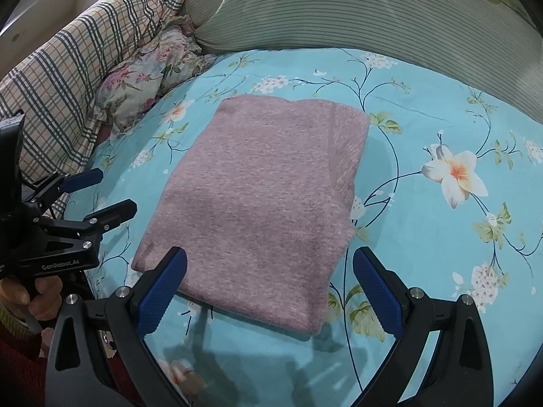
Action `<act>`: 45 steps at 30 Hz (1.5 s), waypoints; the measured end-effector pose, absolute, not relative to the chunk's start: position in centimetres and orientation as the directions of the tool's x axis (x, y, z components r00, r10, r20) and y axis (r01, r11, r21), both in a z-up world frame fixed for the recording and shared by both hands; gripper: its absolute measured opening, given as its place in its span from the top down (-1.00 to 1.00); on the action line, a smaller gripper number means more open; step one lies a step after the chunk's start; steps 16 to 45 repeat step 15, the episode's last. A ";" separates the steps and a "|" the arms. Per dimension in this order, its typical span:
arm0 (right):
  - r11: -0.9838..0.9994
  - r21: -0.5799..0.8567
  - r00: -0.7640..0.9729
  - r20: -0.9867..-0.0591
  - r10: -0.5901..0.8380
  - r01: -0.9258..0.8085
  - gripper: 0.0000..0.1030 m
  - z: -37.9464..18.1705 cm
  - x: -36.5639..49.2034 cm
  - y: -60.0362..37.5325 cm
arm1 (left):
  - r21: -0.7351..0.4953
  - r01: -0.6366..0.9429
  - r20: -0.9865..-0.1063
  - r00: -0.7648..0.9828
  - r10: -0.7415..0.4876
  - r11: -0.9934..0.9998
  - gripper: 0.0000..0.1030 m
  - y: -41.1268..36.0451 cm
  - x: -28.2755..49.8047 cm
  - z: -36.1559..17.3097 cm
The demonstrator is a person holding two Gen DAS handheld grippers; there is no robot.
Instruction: Fold small clothes
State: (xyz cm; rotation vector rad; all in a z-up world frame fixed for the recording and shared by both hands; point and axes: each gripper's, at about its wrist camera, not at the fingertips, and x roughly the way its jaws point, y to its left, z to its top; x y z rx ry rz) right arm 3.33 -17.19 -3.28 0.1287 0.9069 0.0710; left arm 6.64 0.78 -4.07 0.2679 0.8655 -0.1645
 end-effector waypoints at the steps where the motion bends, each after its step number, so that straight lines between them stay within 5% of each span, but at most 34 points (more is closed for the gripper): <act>1: 0.990 0.142 0.615 -0.780 0.116 -0.006 -0.91 -3.3 3.3 -17.1 | 0.165 0.250 -0.768 0.640 -0.035 0.954 -0.68 0.8 6.7 -4.1; 15: 0.984 0.175 0.613 -0.778 0.136 0.004 -0.91 -4.2 4.1 -16.2 | 0.096 0.232 -0.763 0.642 -0.078 0.968 -0.84 1.2 5.9 -4.4; 45: 0.984 0.175 0.613 -0.778 0.136 0.004 -0.91 -4.2 4.1 -16.2 | 0.096 0.232 -0.763 0.642 -0.078 0.968 -0.84 1.2 5.9 -4.4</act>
